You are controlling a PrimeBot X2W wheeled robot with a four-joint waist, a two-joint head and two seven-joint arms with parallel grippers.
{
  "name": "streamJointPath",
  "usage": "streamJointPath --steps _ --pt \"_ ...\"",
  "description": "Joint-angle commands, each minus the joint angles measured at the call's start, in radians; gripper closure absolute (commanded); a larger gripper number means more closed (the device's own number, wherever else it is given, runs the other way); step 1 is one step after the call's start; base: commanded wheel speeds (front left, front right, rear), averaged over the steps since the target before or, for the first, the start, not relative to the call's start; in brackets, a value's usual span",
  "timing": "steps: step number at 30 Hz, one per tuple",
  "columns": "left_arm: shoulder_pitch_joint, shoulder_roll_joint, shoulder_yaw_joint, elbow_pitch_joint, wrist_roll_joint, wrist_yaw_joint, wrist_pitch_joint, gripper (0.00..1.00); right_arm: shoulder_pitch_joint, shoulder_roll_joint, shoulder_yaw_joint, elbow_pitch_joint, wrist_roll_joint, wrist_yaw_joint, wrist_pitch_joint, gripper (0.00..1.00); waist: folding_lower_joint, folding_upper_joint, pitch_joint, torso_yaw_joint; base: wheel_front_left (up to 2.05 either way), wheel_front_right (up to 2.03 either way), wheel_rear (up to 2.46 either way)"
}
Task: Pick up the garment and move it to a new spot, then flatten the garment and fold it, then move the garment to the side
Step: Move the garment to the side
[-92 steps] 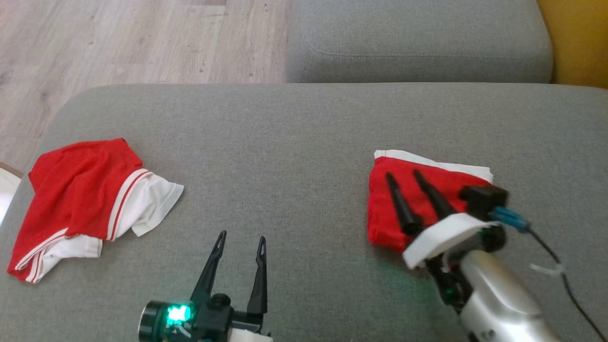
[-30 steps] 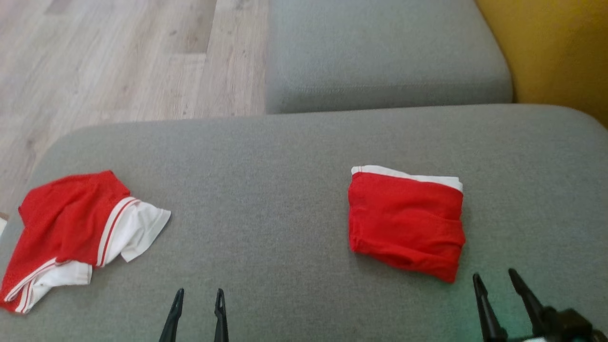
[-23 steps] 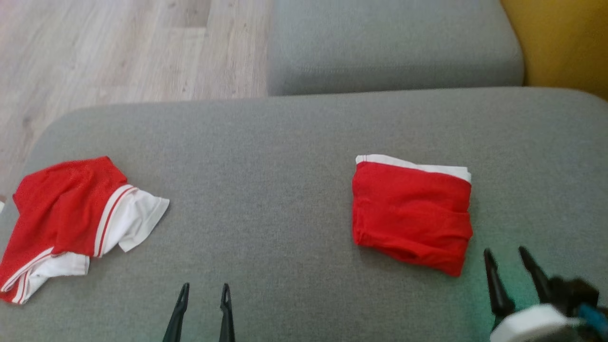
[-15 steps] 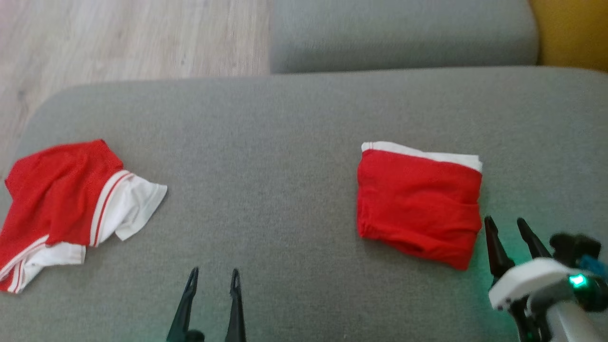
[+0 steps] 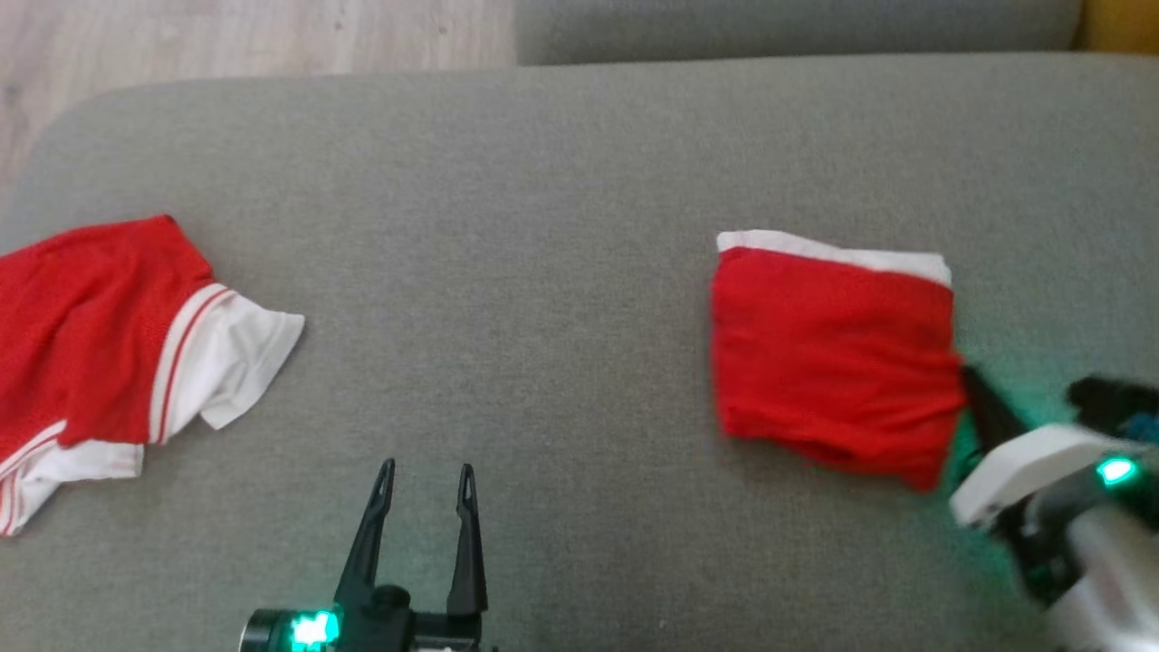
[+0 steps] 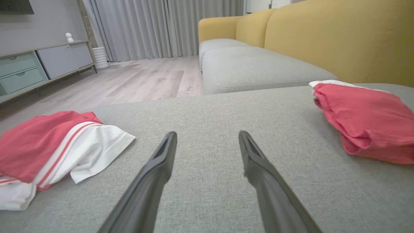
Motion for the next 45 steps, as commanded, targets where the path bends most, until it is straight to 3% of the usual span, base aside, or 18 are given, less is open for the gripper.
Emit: streamJointPath --steps 1,10,14,18,22,23,24,31,37,45 --pt "-0.048 -0.009 0.017 -0.028 -0.004 0.01 -0.005 0.0 -0.051 -0.064 0.014 -0.028 -0.02 -0.001 -0.02 1.0 -0.0001 0.0 0.035 -0.023 0.0 0.0 0.0" --pt "-0.17 -0.009 -0.014 -0.039 0.019 0.022 -0.005 0.0 -0.208 -0.323 -0.029 -0.073 -0.029 -0.001 0.016 1.0 -0.0001 0.0 0.232 -0.103 0.0 0.0 0.0" --pt "-0.244 -0.009 -0.021 -0.037 0.043 0.018 -0.005 0.0 -0.27 -0.417 -0.074 -0.034 -0.005 -0.001 0.022 1.0 -0.0001 0.0 0.318 -0.123 0.0 0.0 0.0" --pt "-0.301 -0.009 -0.028 -0.03 0.057 0.015 -0.005 0.0 -0.318 -0.48 -0.133 0.056 0.004 -0.001 0.008 1.0 -0.0001 0.0 0.359 -0.129 0.0 0.0 0.0" --pt "-0.331 -0.009 -0.033 -0.027 0.056 0.017 -0.005 0.0 -0.354 -0.504 -0.186 0.161 -0.011 -0.001 -0.009 1.0 -0.0001 0.0 0.367 -0.132 0.0 0.0 0.0" --pt "-0.334 -0.009 -0.035 -0.027 0.054 0.018 -0.005 0.0 -0.365 -0.502 -0.195 0.182 -0.021 -0.001 -0.025 0.17 -0.0001 0.0 0.363 -0.132 0.0 0.0 0.0" --pt "-0.336 -0.009 -0.037 -0.025 0.051 0.018 -0.005 0.0 -0.375 -0.5 -0.203 0.2 -0.036 -0.001 -0.05 0.0 -0.0001 0.0 0.358 -0.132 0.0 0.0 0.0" --pt "-0.321 -0.009 -0.043 -0.013 0.035 0.022 -0.005 0.0 -0.404 -0.433 -0.18 0.229 -0.144 -0.001 -0.183 0.0 -0.0001 0.0 0.285 -0.122 0.0 0.0 0.0" --pt "-0.252 -0.007 -0.023 0.003 0.011 0.018 -0.005 0.0 -0.326 -0.283 -0.071 0.152 -0.156 -0.001 -0.21 0.0 -0.0001 0.0 0.141 -0.104 0.0 0.0 0.0" --pt "-0.133 0.006 0.035 0.022 -0.035 -0.017 -0.005 0.0 -0.108 -0.104 0.083 0.016 -0.081 -0.001 -0.22 0.0 -0.0001 0.0 -0.056 -0.074 0.0 0.0 0.0"
